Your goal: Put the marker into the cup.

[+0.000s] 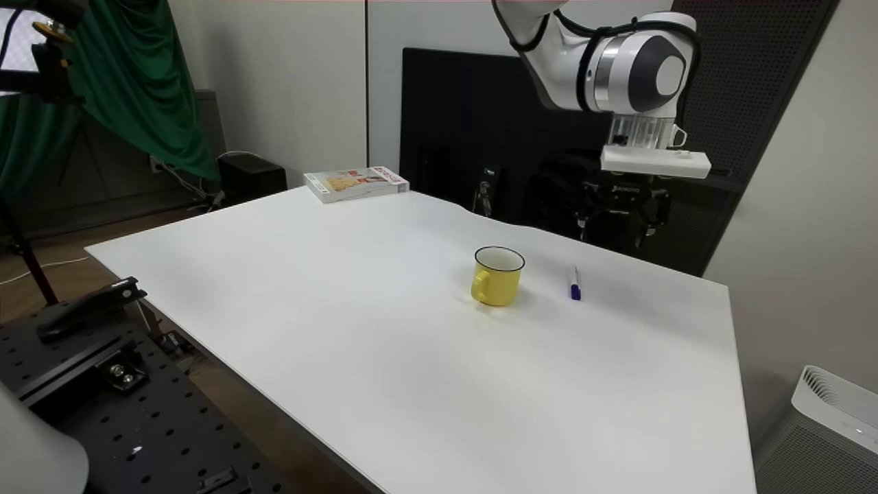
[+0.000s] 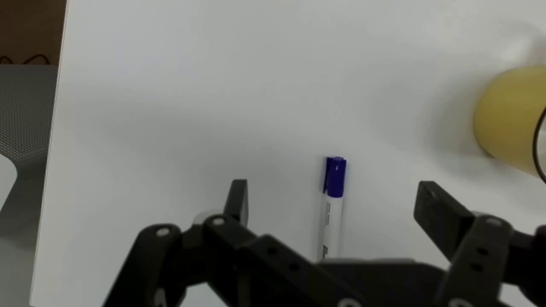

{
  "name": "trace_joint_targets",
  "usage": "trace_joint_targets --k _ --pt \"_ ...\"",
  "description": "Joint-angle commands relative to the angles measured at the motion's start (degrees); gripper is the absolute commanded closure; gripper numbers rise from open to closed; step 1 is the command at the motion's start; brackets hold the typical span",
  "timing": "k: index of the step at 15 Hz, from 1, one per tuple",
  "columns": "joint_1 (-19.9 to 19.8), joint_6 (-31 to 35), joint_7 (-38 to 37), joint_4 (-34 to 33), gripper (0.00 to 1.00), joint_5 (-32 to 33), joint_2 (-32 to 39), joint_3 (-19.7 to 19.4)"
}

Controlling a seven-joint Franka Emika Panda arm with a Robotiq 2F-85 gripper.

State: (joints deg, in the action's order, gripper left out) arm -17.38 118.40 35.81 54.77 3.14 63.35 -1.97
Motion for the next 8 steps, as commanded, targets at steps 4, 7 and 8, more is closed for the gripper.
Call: trace_joint_targets --k 4,7,8 --pt "0.18 -0.41 -0.14 -0.43 0.0 0.26 0.36 -0.24" --pt "0.44 1.38 -0.99 -1.88 0.0 0.26 1.92 -0.36" --pt "0.2 1.87 -0.97 -3.09 0.0 0.43 2.98 0.22"
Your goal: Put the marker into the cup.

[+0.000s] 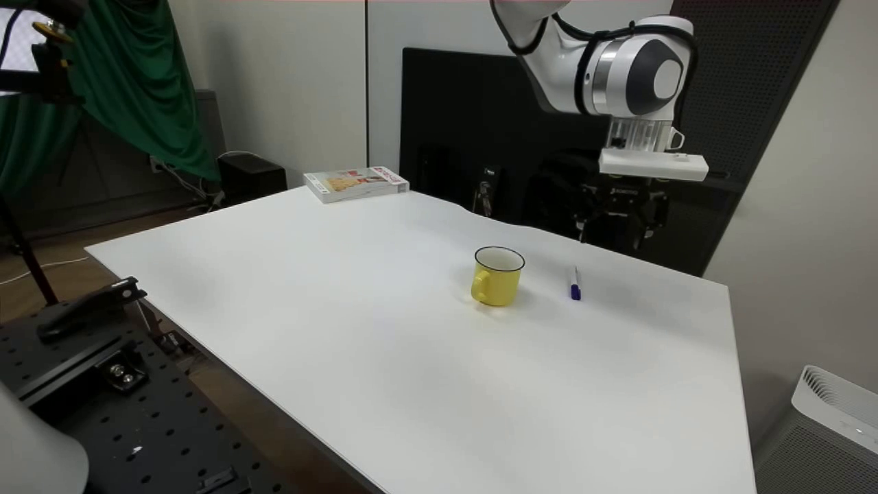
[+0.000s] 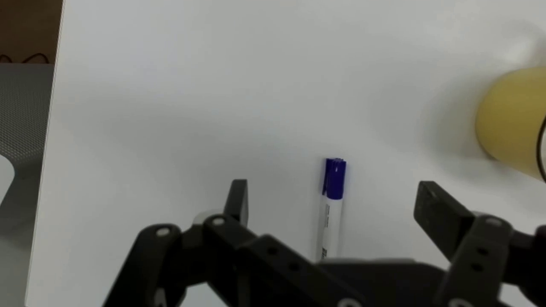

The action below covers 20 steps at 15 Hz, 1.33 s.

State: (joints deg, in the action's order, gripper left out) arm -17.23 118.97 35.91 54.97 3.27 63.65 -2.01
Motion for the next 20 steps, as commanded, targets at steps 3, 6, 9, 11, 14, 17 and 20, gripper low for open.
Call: trace_joint_targets --k 3,6,9,11,14,17,20 --pt "0.32 2.57 -1.09 -5.44 0.0 -0.1 5.04 0.83" --pt "0.61 1.76 -1.54 -8.52 0.0 -0.86 7.87 1.79" --pt "1.57 1.67 -2.3 -12.37 0.0 -0.99 11.33 1.6" --pt "2.04 2.42 -3.53 -14.91 0.0 -1.04 13.79 1.26" --pt "2.25 3.15 -4.85 -17.8 0.0 -0.91 16.48 0.84" --pt "1.81 3.1 -5.72 -20.08 0.0 -0.88 18.37 0.45" --pt "1.13 3.12 -6.76 -21.82 0.0 -1.21 19.72 0.07"
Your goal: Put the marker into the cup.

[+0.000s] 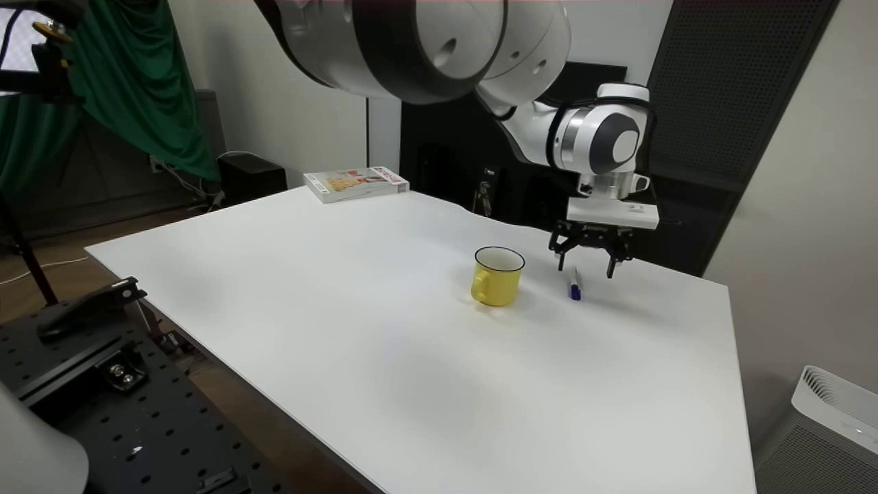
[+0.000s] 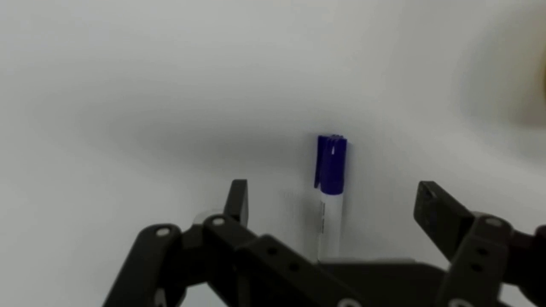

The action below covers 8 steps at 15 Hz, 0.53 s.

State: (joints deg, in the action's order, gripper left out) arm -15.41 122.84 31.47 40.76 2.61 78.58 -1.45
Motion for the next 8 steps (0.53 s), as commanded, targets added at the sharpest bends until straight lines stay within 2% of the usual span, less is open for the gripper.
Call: trace_joint_targets --k 1,8 --pt "-1.06 -0.31 -2.53 -7.17 0.0 -0.13 4.64 0.06" --pt "-1.68 -0.9 0.04 -8.43 0.0 -0.29 6.42 0.97"
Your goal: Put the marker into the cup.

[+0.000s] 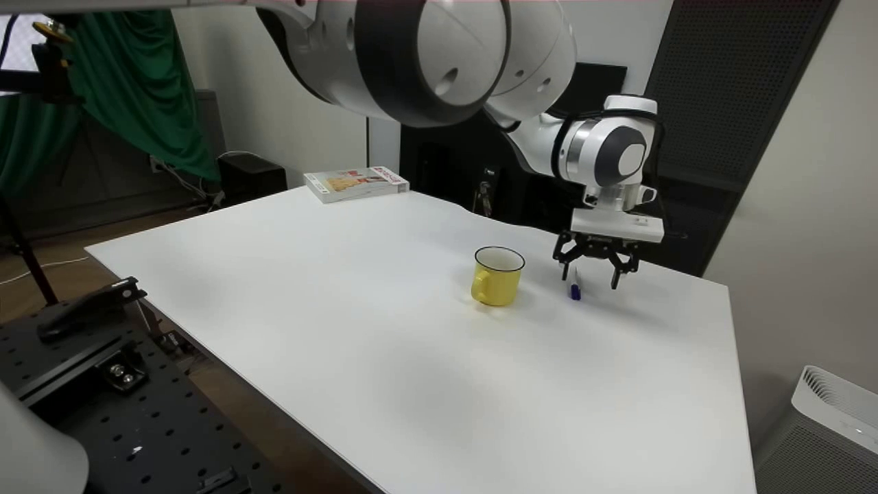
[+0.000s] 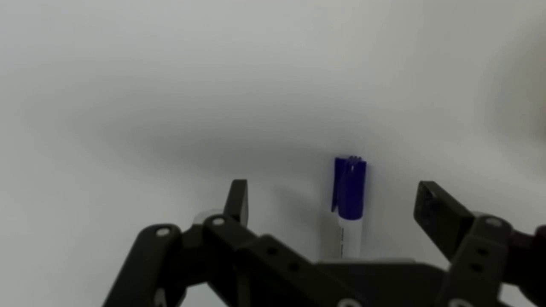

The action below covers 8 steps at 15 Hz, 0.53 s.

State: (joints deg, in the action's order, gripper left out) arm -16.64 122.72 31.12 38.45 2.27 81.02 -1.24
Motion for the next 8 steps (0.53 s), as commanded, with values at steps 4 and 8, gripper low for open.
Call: trace_joint_targets --k 4,8 --pt "0.09 -0.49 2.01 -6.37 0.0 0.55 4.81 0.71" --pt "0.41 -1.66 2.51 -6.98 0.0 0.42 5.49 0.67"
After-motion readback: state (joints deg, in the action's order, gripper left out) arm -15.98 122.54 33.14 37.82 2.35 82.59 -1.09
